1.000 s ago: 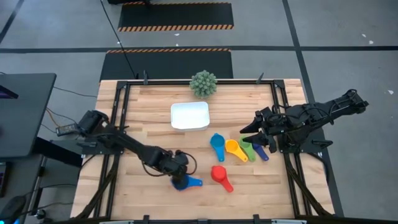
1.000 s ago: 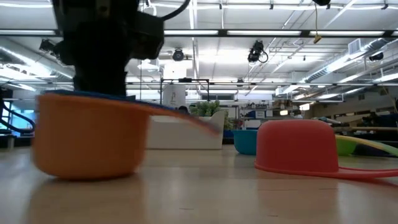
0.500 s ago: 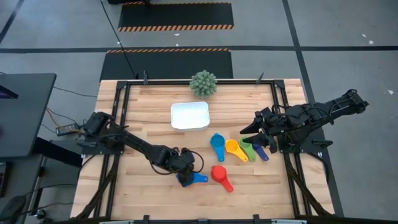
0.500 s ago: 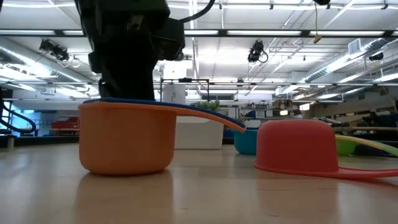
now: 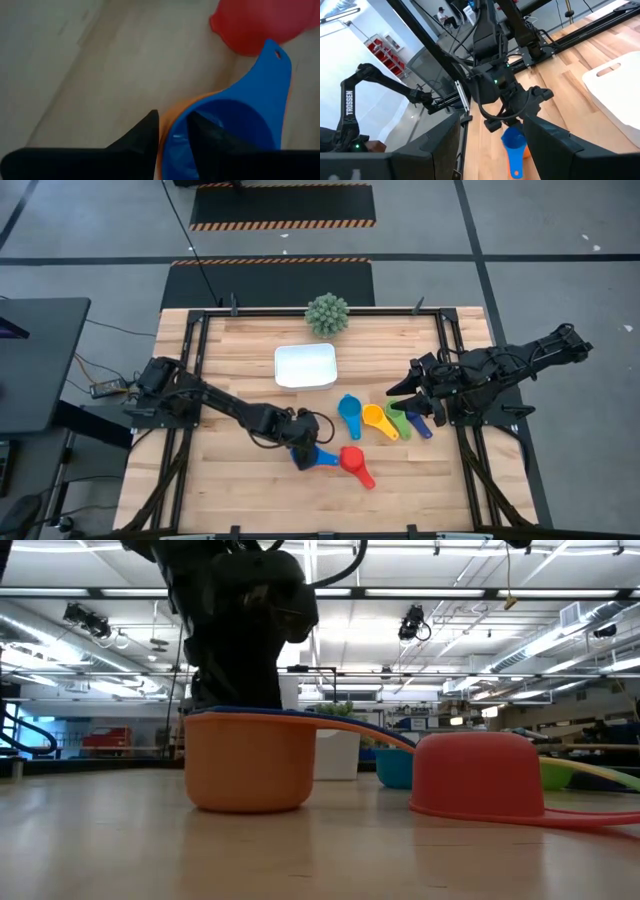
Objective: Nest measuring cups in basket
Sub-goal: Adjust the stacked measuring cups, then stack the red measuring cup into the blue measuring cup
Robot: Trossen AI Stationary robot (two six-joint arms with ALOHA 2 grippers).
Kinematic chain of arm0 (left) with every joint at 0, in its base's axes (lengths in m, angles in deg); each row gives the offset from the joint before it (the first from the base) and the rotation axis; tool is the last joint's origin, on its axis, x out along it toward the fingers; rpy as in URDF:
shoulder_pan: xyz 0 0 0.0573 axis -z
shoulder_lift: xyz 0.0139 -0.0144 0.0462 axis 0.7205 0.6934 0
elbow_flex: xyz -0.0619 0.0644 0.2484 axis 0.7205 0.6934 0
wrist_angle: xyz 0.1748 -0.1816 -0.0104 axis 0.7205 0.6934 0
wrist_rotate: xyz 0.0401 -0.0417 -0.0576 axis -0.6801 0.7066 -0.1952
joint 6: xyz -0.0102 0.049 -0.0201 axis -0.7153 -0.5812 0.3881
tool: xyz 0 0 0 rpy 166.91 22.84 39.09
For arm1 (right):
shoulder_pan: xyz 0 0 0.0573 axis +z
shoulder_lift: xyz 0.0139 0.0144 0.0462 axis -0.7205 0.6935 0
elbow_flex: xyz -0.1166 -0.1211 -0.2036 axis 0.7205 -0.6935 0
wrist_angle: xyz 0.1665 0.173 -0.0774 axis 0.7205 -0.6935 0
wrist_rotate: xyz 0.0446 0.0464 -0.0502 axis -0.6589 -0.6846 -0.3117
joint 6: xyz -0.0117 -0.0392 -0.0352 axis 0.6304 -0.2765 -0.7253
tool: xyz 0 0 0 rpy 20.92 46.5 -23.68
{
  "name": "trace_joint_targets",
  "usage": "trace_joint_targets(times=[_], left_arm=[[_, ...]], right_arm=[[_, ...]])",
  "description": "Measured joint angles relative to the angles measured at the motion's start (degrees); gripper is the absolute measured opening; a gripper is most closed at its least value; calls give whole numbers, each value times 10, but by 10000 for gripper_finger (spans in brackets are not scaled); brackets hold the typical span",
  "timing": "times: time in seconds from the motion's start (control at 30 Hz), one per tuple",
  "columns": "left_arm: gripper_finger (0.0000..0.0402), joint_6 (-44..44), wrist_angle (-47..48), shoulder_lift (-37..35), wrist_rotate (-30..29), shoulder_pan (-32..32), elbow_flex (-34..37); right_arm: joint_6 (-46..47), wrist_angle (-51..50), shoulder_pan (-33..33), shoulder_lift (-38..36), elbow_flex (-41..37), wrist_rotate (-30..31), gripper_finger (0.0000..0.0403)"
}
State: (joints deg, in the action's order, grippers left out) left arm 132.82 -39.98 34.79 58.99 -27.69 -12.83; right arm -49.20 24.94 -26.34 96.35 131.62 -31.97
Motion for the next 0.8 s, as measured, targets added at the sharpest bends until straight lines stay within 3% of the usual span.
trace_joint_targets(times=[0.37,0.5,0.8], left_arm=[[108,-68,90,-24,3,-4,-59],[108,-79,92,-24,3,-3,-89],[108,-68,101,-24,5,12,-165]], right_arm=[[2,-20,0,-1,0,-1,224],[17,-62,1,2,0,-28,224],[-19,-98,66,100,0,-74,224]])
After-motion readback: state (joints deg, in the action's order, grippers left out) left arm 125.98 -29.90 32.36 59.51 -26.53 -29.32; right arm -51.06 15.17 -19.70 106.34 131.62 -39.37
